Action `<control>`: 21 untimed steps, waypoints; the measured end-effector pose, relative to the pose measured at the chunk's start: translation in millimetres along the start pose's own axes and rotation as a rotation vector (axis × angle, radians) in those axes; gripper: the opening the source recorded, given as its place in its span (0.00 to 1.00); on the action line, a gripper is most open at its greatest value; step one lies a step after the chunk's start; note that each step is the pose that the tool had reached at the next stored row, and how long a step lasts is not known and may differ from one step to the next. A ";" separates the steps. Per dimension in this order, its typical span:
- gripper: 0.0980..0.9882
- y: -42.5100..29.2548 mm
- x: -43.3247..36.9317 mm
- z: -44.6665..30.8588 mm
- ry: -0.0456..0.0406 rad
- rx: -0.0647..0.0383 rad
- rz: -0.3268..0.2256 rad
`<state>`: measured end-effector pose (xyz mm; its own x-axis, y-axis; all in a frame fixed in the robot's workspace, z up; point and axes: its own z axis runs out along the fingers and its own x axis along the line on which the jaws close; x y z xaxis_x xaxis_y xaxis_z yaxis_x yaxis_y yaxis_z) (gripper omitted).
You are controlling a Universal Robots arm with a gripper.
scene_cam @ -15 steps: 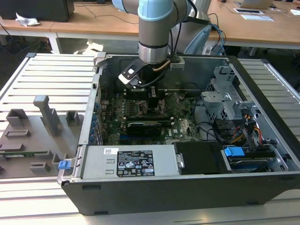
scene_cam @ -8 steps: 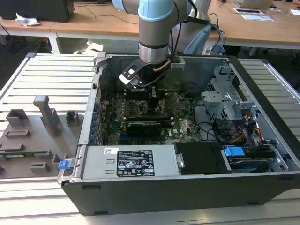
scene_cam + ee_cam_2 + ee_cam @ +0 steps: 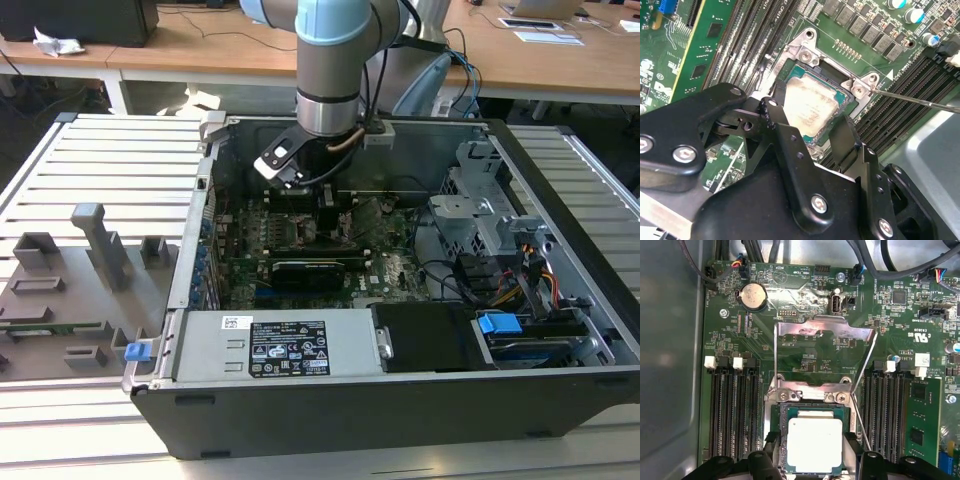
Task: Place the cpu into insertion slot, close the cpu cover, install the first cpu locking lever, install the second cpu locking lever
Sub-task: 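Place the cpu into insertion slot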
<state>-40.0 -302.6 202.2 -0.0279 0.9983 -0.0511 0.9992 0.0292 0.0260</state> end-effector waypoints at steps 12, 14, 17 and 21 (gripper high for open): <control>0.58 -0.1 2.0 1.6 -0.0003 0.000 0.000; 0.58 -0.5 2.1 1.4 -0.0020 0.000 0.000; 0.58 -1.1 1.8 -4.3 -0.0195 -0.001 -0.001; 0.58 1.0 1.6 -2.4 -0.0211 0.002 -0.001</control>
<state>-39.1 -300.8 204.5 -0.0284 0.9970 -0.0722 0.9992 0.0303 0.0243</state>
